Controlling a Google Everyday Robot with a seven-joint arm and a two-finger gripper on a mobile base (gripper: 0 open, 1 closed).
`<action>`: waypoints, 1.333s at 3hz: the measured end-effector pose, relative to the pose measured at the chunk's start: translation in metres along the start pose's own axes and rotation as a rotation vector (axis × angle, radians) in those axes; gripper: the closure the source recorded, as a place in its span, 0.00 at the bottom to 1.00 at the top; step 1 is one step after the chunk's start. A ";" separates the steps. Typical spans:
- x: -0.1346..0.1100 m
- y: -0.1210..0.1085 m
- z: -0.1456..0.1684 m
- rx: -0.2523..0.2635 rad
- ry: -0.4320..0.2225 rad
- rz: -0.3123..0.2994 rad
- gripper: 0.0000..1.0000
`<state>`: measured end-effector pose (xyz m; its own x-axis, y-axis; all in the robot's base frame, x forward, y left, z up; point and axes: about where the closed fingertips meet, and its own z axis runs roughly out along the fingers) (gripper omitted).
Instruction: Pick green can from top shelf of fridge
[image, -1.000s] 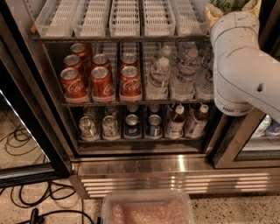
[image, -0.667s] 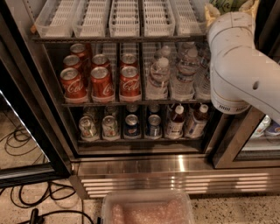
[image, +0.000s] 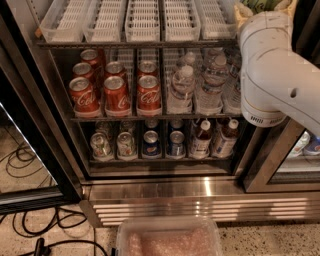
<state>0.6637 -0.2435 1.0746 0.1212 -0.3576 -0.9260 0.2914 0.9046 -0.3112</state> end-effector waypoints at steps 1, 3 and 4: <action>0.000 0.000 0.000 0.000 0.000 0.000 0.50; 0.000 0.000 0.000 0.000 0.000 0.000 0.96; 0.000 0.000 0.000 0.000 0.000 0.000 1.00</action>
Offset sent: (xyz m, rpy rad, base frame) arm 0.0000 0.0000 0.0000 0.0000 0.0000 0.0000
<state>0.6637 -0.2434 1.0747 0.1213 -0.3575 -0.9260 0.2914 0.9046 -0.3111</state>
